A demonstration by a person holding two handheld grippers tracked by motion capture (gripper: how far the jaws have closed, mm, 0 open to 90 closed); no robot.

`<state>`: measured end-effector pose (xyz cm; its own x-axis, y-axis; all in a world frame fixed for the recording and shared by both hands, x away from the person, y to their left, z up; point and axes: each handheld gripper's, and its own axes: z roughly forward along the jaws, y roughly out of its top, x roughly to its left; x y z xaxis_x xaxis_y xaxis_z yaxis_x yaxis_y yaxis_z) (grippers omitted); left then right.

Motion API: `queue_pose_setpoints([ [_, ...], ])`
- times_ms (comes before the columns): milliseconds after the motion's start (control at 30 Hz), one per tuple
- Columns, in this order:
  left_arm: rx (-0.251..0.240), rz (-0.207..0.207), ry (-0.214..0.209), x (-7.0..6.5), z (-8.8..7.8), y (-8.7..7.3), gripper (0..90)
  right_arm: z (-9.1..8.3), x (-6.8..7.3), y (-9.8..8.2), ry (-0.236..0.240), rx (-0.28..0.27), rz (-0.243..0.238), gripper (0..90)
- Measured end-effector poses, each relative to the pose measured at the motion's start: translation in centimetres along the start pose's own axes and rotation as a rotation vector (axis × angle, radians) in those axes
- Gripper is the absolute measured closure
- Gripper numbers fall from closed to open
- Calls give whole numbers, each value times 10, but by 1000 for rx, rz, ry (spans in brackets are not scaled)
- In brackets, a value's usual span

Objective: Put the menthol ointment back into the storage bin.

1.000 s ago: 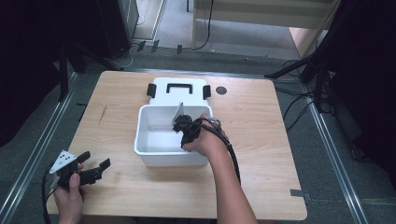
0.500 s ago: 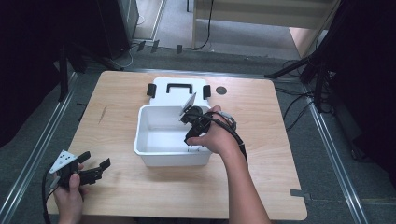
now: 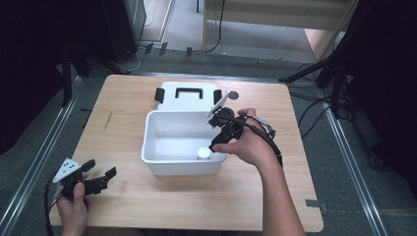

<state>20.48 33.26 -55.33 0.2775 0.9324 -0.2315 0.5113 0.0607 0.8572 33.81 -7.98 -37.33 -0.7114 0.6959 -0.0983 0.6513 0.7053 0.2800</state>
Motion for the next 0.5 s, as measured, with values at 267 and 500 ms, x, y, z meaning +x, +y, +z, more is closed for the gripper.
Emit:
queue_pose_setpoints([
  [267,-4,-2,-1,0,0,0,76,-8,-15,-26,-15,-4,52,170],
  [500,-5,-2,0,-1,0,0,76,-2,-26,-47,-3,-5,105,151],
])
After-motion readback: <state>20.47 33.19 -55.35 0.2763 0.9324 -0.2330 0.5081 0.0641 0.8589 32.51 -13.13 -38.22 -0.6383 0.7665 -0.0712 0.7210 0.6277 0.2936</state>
